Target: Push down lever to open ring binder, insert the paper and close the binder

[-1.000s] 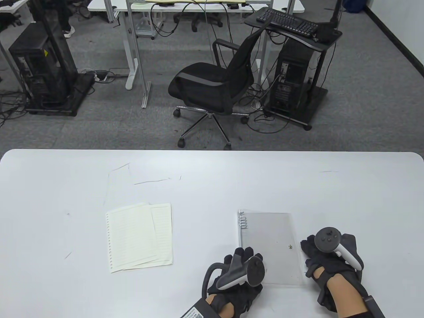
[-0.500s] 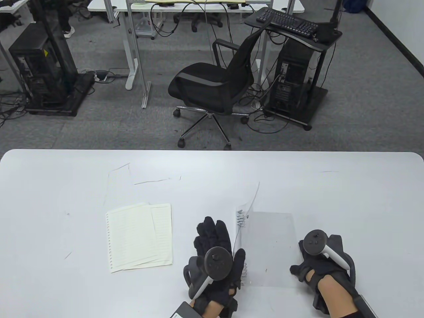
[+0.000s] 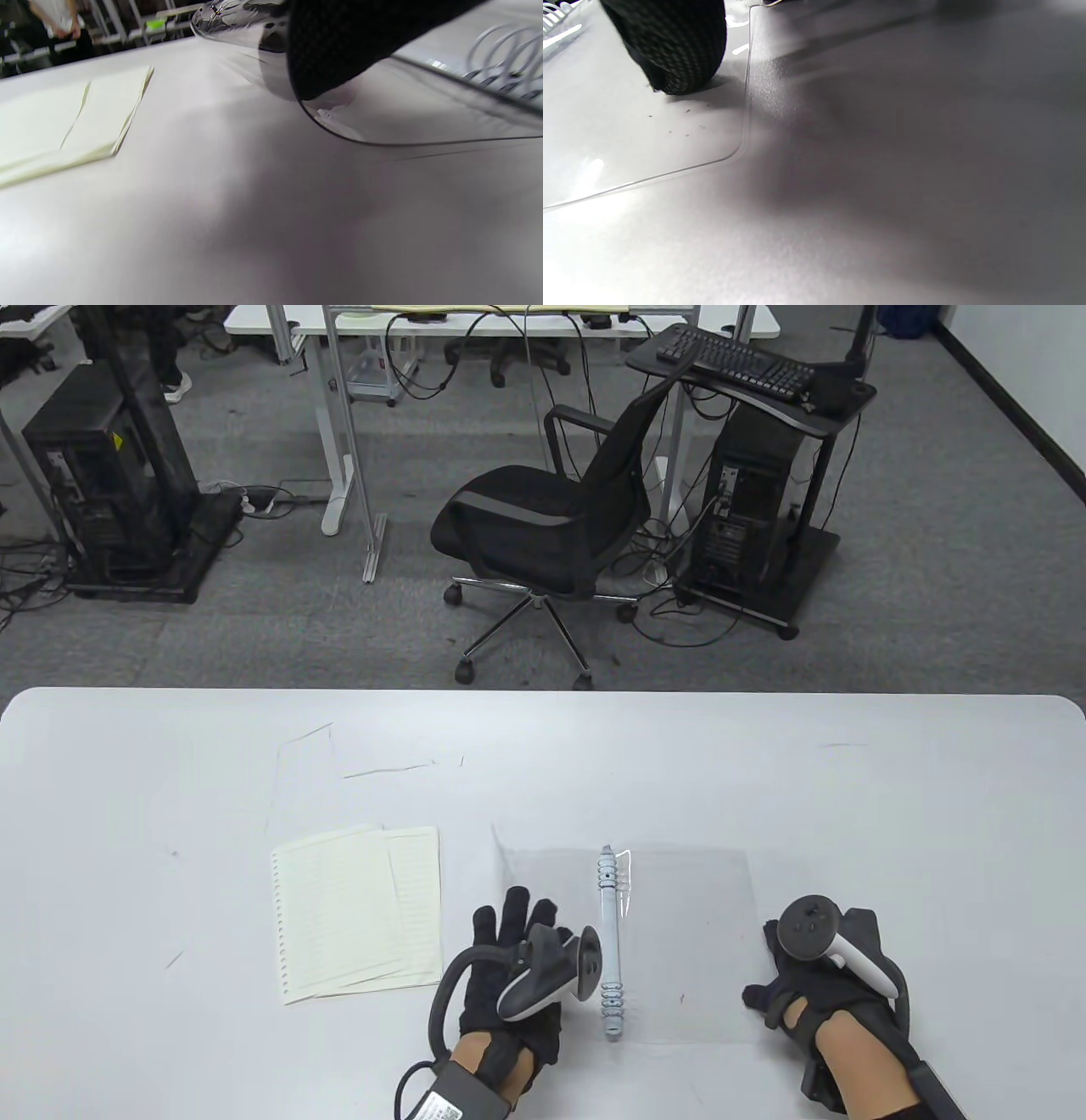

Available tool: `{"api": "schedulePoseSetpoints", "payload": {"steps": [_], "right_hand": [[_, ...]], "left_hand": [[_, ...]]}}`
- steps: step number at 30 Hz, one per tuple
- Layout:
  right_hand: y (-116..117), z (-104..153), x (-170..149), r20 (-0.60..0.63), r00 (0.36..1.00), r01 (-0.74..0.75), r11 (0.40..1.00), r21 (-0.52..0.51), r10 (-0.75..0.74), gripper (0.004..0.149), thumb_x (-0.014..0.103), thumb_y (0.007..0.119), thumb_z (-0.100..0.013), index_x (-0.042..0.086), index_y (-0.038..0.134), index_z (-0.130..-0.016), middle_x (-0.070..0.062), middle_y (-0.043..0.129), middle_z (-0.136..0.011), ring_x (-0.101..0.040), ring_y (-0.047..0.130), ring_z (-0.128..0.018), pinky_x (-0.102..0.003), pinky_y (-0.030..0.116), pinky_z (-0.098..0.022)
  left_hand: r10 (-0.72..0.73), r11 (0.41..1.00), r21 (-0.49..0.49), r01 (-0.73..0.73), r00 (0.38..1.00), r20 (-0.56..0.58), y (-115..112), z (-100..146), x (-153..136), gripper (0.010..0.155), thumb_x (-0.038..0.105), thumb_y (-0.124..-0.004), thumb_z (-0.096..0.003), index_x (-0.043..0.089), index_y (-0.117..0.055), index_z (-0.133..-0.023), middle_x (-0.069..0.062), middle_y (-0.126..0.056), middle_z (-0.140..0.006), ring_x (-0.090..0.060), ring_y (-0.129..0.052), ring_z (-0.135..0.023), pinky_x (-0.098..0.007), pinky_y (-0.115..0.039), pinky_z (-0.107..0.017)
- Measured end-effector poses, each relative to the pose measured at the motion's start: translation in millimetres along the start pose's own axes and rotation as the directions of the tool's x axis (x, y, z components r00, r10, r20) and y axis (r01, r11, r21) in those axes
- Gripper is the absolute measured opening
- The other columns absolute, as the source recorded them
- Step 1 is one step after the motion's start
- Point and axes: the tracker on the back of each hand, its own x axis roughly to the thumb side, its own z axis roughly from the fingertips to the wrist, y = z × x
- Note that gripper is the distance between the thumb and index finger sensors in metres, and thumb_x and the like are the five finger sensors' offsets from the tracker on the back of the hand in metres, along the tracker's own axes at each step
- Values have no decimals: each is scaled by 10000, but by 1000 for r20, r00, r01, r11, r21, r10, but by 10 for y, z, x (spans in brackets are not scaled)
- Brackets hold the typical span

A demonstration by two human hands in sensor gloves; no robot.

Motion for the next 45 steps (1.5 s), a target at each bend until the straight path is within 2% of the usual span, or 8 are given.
{"api": "schedulePoseSetpoints", "payload": {"steps": [4, 10, 14, 16, 19, 23, 37, 45], "right_hand": [[2, 6, -1, 1, 1000, 5, 1000, 2, -5, 859, 460, 795, -483, 194, 247, -1088, -107, 43, -1185, -519, 50, -1016, -746, 217, -675], [1, 8, 3, 1, 1000, 0, 1000, 7, 0, 857, 462, 792, -486, 194, 243, -1088, -107, 39, -1185, -520, 49, -1016, -746, 217, -675], [0, 11, 5, 1, 1000, -1, 1000, 8, 1, 857, 464, 789, -488, 195, 239, -1088, -108, 35, -1184, -518, 48, -1016, -746, 215, -675], [1, 12, 5, 2, 1000, 0, 1000, 9, 0, 857, 464, 789, -488, 196, 238, -1087, -107, 34, -1183, -518, 45, -1015, -745, 214, -675], [2, 11, 5, 2, 1000, 1, 1000, 10, -1, 858, 465, 788, -488, 195, 236, -1087, -106, 33, -1183, -518, 43, -1014, -745, 214, -675], [3, 12, 6, 3, 1000, 1, 1000, 11, -1, 858, 463, 786, -489, 193, 233, -1087, -107, 29, -1182, -520, 42, -1014, -746, 212, -674], [11, 22, 14, 5, 1000, 2, 1000, 0, -2, 855, 458, 786, -489, 188, 240, -1089, -113, 37, -1182, -516, 47, -1013, -742, 220, -675], [-213, 210, 426, 204, 979, 24, 975, -222, 22, 792, 427, 794, -493, 246, 332, -1110, -80, 228, -1222, -482, 206, -1056, -712, 354, -691]], "left_hand": [[130, 985, -102, -139, 987, -92, -33, -89, -332, 695, 491, -895, -464, 390, -540, -1052, 18, -362, -1212, -356, -310, -1143, -561, -303, -771], [248, 954, -121, -274, 949, -193, 34, -21, -730, 591, 493, -888, -470, 402, -679, -1014, 39, -506, -1200, -355, -274, -1129, -570, -262, -756], [377, 923, 25, -383, 917, 130, 142, 35, -460, 661, 554, -803, -463, 424, -527, -1050, 69, -352, -1211, -310, -184, -1116, -548, -227, -742], [478, 862, -7, -507, 808, 344, 110, 36, -213, 694, 582, -780, -455, 432, -466, -1055, 88, -290, -1204, -289, -165, -1109, -537, -226, -737], [520, 833, -79, -547, 726, 450, 26, 0, 20, 716, 596, -768, -447, 435, -424, -1055, 111, -234, -1194, -264, -127, -1101, -535, -205, -732], [480, 864, -62, -501, 777, 407, -86, -75, 176, 723, 627, -744, -442, 449, -408, -1057, 159, -222, -1196, -286, -80, -1092, -561, -157, -711], [486, 874, -181, -451, 796, 361, -286, -202, 303, 692, 641, -718, -454, 512, -393, -1050, 234, -184, -1185, -272, -19, -1082, -583, -132, -705], [497, 868, -199, -455, 792, 354, -285, -201, 295, 691, 648, -714, -453, 523, -385, -1047, 249, -167, -1176, -269, -14, -1081, -580, -122, -704]]}}
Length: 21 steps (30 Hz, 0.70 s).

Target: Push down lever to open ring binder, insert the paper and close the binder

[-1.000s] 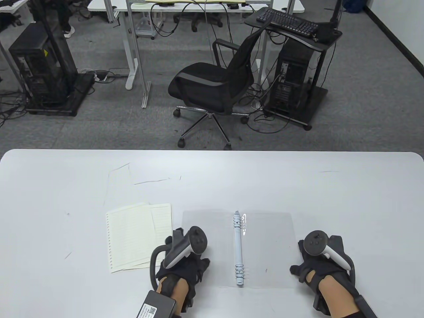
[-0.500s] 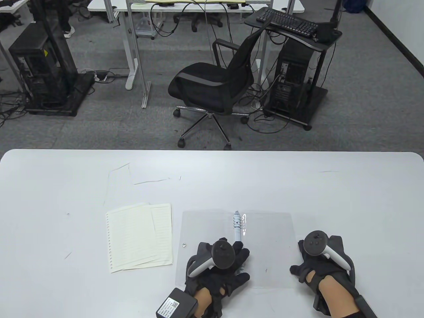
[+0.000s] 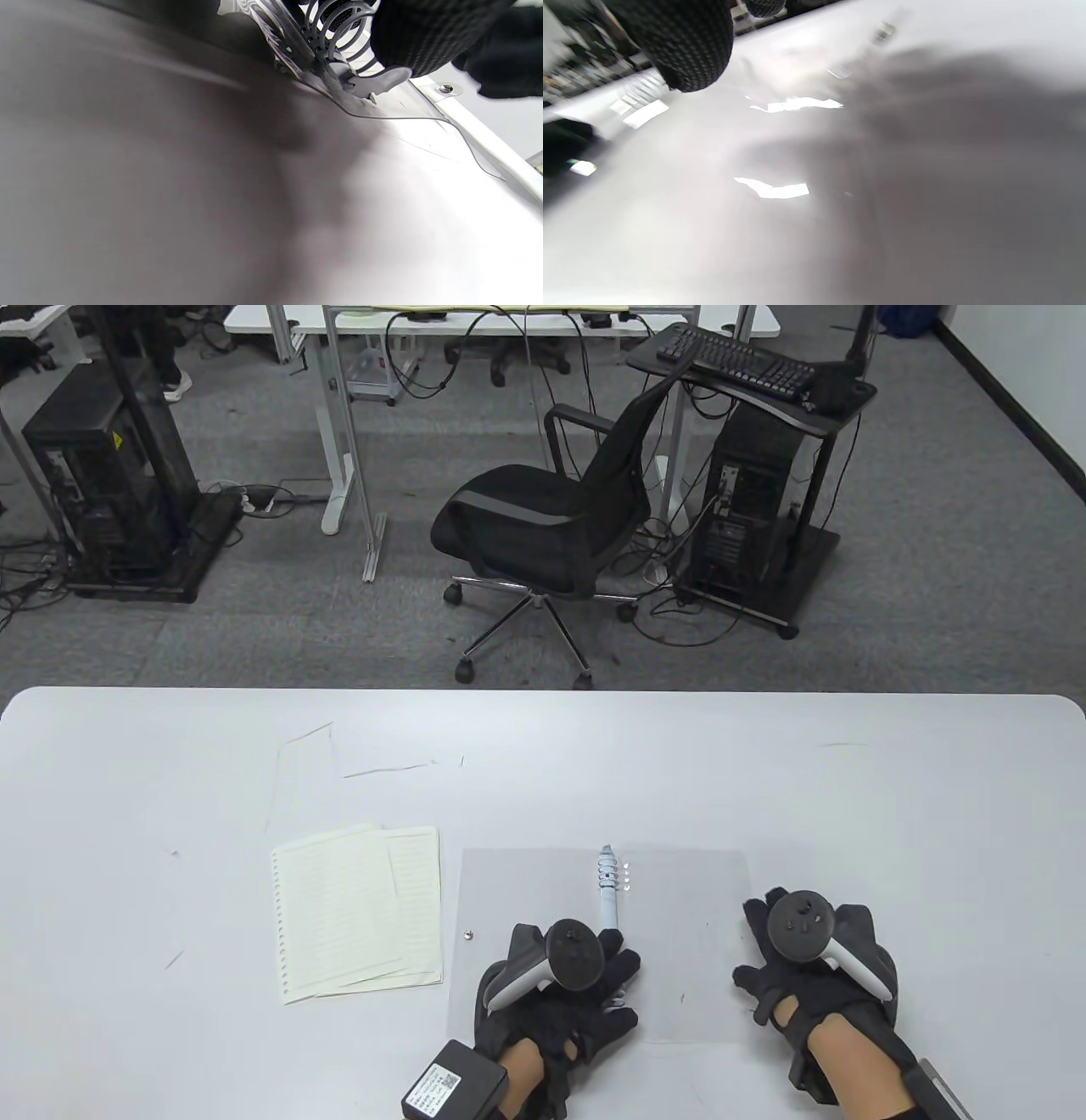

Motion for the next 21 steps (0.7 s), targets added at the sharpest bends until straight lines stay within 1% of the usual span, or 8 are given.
{"api": "schedulePoseSetpoints", "payload": {"steps": [2, 4, 7, 11, 15, 16, 18, 21], "right_hand": [[-54, -32, 238, 73, 997, 18, 999, -28, -16, 752, 423, 788, -491, 256, 388, -1106, -32, 331, -1226, -439, 286, -1075, -697, 407, -695], [-73, -144, 539, 166, 986, -3, 1000, -21, 7, 696, 423, 780, -489, 288, 460, -1092, 14, 421, -1219, -342, 333, -1099, -680, 422, -707], [-23, -338, 794, 214, 976, -33, 999, -14, 36, 670, 432, 762, -488, 296, 487, -1084, 20, 465, -1210, -295, 357, -1104, -666, 411, -717], [167, -779, 1024, 169, 986, -17, 998, 64, 6, 682, 442, 747, -492, 310, 437, -1085, 31, 409, -1212, -268, 311, -1102, -656, 376, -724], [262, -1034, 1110, 125, 991, -52, 996, 78, 42, 689, 455, 744, -488, 317, 420, -1081, 34, 391, -1208, -270, 347, -1095, -621, 406, -728], [279, -1073, 1112, 113, 993, -55, 996, 74, 47, 678, 455, 746, -485, 307, 450, -1077, 13, 433, -1201, -282, 388, -1086, -606, 434, -725], [302, -1108, 1111, 93, 994, -57, 995, 84, 49, 677, 464, 743, -487, 314, 449, -1078, 11, 441, -1199, -280, 405, -1083, -600, 444, -726], [297, -1126, 1117, 98, 993, -74, 997, 34, 71, 658, 468, 746, -483, 315, 499, -1073, 1, 502, -1184, -285, 458, -1073, -592, 469, -720]], "left_hand": [[3, 1000, -4, -3, 1000, -1, 0, -1, 0, 692, 649, -714, -453, 524, -384, -1048, 250, -164, -1176, -266, -12, -1081, -578, -120, -704], [2, 1000, -5, -2, 1000, -2, 0, -4, -2, 691, 650, -714, -452, 526, -385, -1046, 253, -162, -1174, -265, -14, -1081, -578, -120, -705], [4, 1000, -5, -4, 1000, -2, 0, -7, -5, 690, 650, -715, -452, 523, -389, -1047, 244, -162, -1173, -267, -16, -1081, -578, -120, -704], [2, 1000, 3, -2, 1000, -1, 3, -12, 0, 684, 644, -724, -452, 514, -412, -1046, 204, -174, -1167, -286, -40, -1086, -585, -132, -706], [5, 1000, 10, -5, 1000, 3, 0, -16, -4, 681, 642, -725, -453, 508, -420, -1047, 193, -175, -1163, -292, -48, -1087, -589, -132, -704], [7, 1000, 11, -7, 1000, 4, -1, -15, -5, 680, 642, -724, -454, 507, -422, -1047, 189, -176, -1164, -296, -49, -1087, -589, -131, -704], [8, 999, 32, -8, 1000, 6, -3, -12, 0, 676, 643, -730, -448, 497, -448, -1045, 180, -193, -1166, -301, -67, -1093, -594, -139, -706], [10, 999, 44, -10, 1000, 6, 0, -13, 14, 670, 631, -752, -449, 485, -478, -1042, 156, -213, -1170, -325, -93, -1098, -609, -152, -708]]}}
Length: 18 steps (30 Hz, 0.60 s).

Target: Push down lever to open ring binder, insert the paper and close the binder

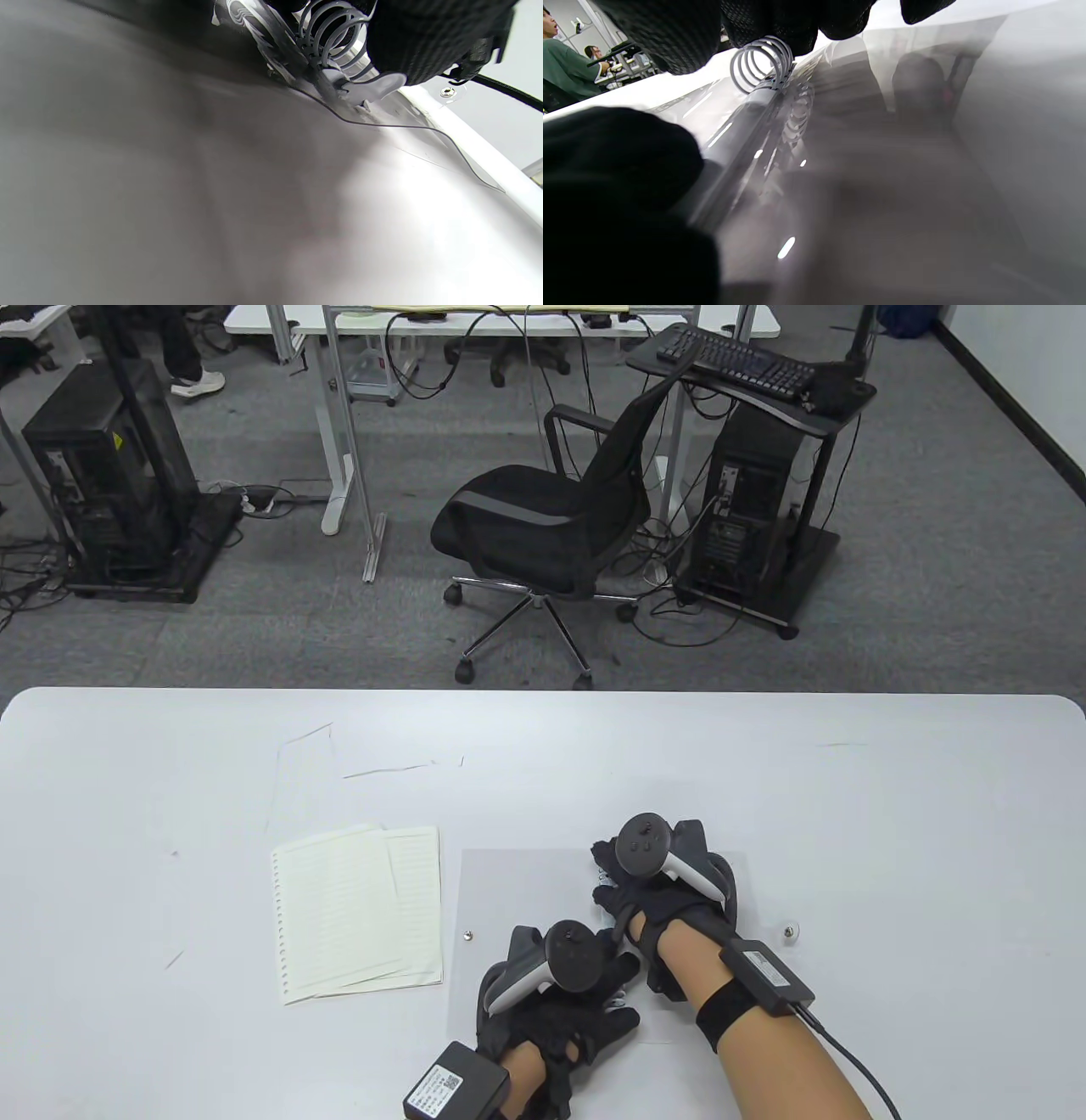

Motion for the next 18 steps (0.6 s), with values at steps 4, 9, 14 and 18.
{"api": "schedulePoseSetpoints", "payload": {"steps": [4, 9, 14, 18], "right_hand": [[30, 16, 69, 45, 996, -72, 993, -94, 76, 630, 454, 765, -474, 302, 567, -1053, 20, 533, -1172, -294, 520, -1060, -579, 518, -712], [40, 31, 115, 56, 994, -91, 992, -90, 96, 627, 466, 771, -472, 305, 585, -1049, 23, 541, -1173, -302, 545, -1057, -584, 534, -707], [-12, -51, 185, 70, 985, -156, 986, -57, 160, 622, 455, 771, -474, 295, 593, -1048, 8, 565, -1161, -318, 585, -1046, -574, 553, -706], [-28, -181, 225, 40, 983, -179, 984, -16, 180, 601, 449, 775, -478, 290, 622, -1037, 14, 582, -1116, -342, 705, -990, -521, 662, -670]], "left_hand": [[-4, 1000, 8, 4, 1000, -14, 6, 2, 21, 662, 619, -775, -450, 479, -500, -1035, 136, -232, -1168, -340, -118, -1098, -618, -171, -710], [13, 1000, 7, -13, 1000, -23, 12, -1, 18, 649, 610, -796, -450, 484, -526, -1026, 143, -245, -1165, -332, -126, -1098, -612, -174, -709], [30, 999, 23, -30, 999, -11, 37, 0, 29, 638, 573, -857, -437, 497, -584, -1008, 131, -284, -1175, -362, -159, -1110, -637, -185, -718], [17, 1000, 27, -16, 1000, -21, 29, -11, 59, 670, 578, -892, -409, 501, -594, -1004, 145, -300, -1178, -365, -176, -1119, -649, -195, -723]]}}
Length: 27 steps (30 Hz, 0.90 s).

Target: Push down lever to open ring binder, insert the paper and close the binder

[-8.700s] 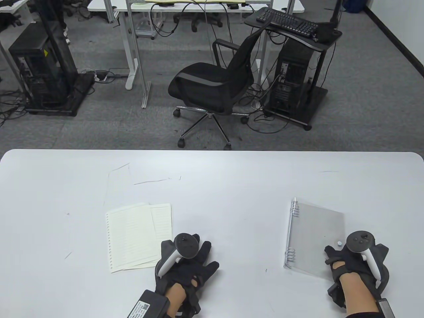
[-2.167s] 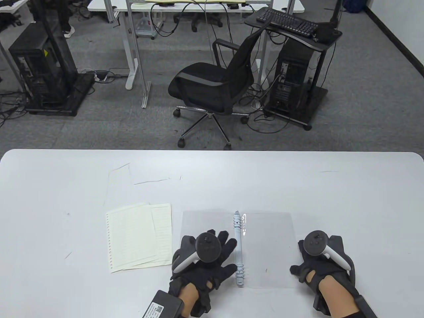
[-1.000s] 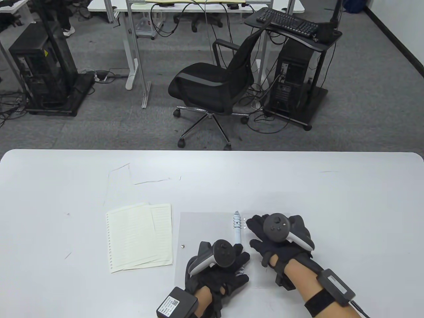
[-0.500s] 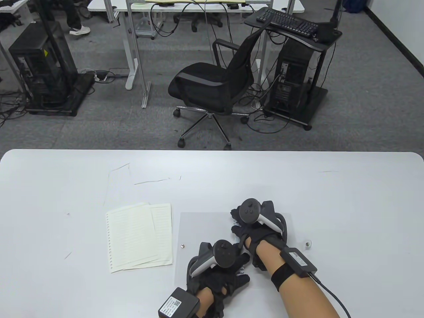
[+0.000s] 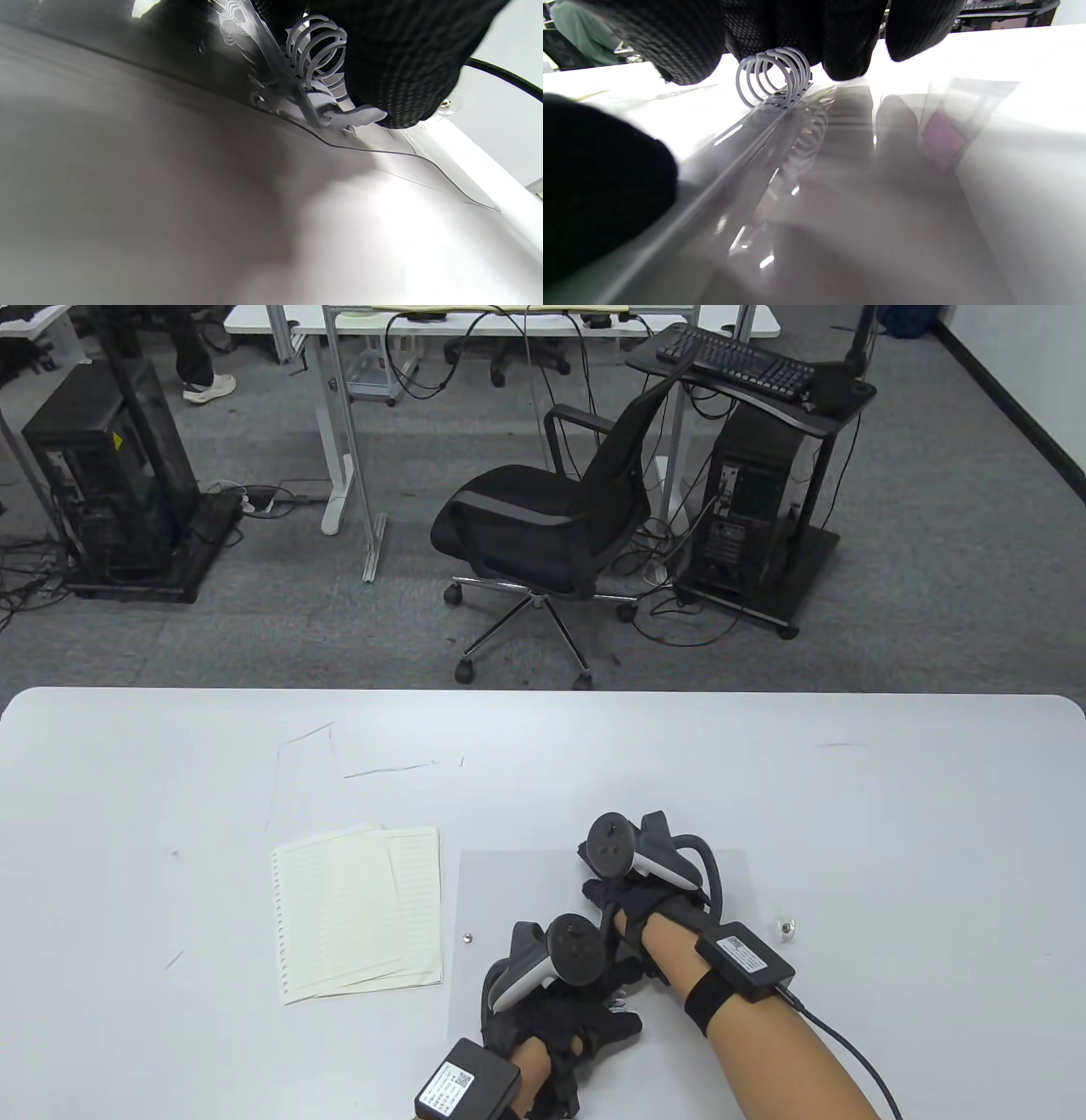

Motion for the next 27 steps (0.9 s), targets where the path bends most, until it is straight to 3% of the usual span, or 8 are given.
{"api": "schedulePoseSetpoints", "payload": {"steps": [2, 8, 12, 13, 14, 17, 21, 27], "right_hand": [[-24, -47, -3, -11, 998, 61, 998, 25, -61, 576, 423, 768, -491, 295, 630, -1036, 15, 581, -1101, -351, 720, -972, -511, 701, -649], [-42, -91, 20, -39, 999, 12, 998, 59, -10, 593, 429, 761, -486, 311, 597, -1044, 22, 594, -1104, -322, 733, -967, -519, 741, -625], [-7, -22, -62, -50, 992, 118, 987, 107, -113, 703, 471, 755, -482, 308, 405, -1070, 14, 487, -1150, -332, 620, -1015, -557, 630, -662], [-5, 31, -109, -41, 981, 192, 973, 130, -188, 736, 473, 747, -486, 301, 331, -1069, 0, 437, -1175, -342, 537, -1038, -574, 551, -684], [-15, 109, -165, -38, 973, 229, 970, 85, -226, 739, 469, 742, -491, 295, 315, -1069, -4, 411, -1194, -353, 472, -1049, -581, 500, -695], [-66, 362, -288, -35, 985, 170, 985, -13, -170, 731, 473, 745, -476, 269, 383, -1077, -41, 441, -1190, -371, 472, -1045, -577, 484, -695], [30, 841, -549, -112, 992, 66, 993, 100, -55, 719, 500, 722, -492, 269, 411, -1098, -49, 417, -1210, -383, 409, -1065, -590, 446, -707], [273, 1268, -1095, -274, 957, 117, 991, 66, -94, 725, 508, 721, -494, 259, 417, -1103, -51, 379, -1219, -420, 304, -1062, -624, 362, -702]], "left_hand": [[-2, 1000, -6, 2, 1000, -7, 3, -4, 1, 680, 580, -890, -406, 494, -583, -1007, 165, -294, -1178, -359, -172, -1119, -646, -195, -721], [11, 1000, -19, -12, 1000, -28, -31, -12, -15, 723, 566, -907, -394, 546, -536, -1014, 216, -251, -1175, -315, -127, -1117, -617, -164, -719], [17, 999, -32, -18, 999, -38, -24, -20, -45, 720, 579, -893, -396, 572, -517, -1010, 230, -239, -1168, -286, -118, -1111, -594, -158, -717], [18, 999, -35, -19, 999, -42, -24, -23, -44, 712, 581, -891, -399, 569, -522, -1008, 231, -239, -1165, -282, -116, -1109, -591, -157, -717], [11, 999, -38, -13, 999, -42, -27, -24, -43, 714, 586, -885, -403, 565, -515, -1013, 231, -231, -1165, -283, -111, -1108, -591, -155, -716], [10, 999, -39, -12, 999, -41, -28, -25, -44, 713, 587, -877, -407, 559, -509, -1017, 227, -225, -1164, -286, -106, -1106, -591, -152, -715], [14, 999, -44, -16, 999, -37, -29, -27, -44, 715, 586, -871, -413, 551, -500, -1023, 221, -214, -1164, -290, -95, -1102, -593, -143, -710], [16, 999, -42, -18, 999, -32, -30, -26, -45, 713, 585, -868, -417, 546, -498, -1025, 212, -211, -1165, -294, -91, -1101, -593, -138, -709]]}}
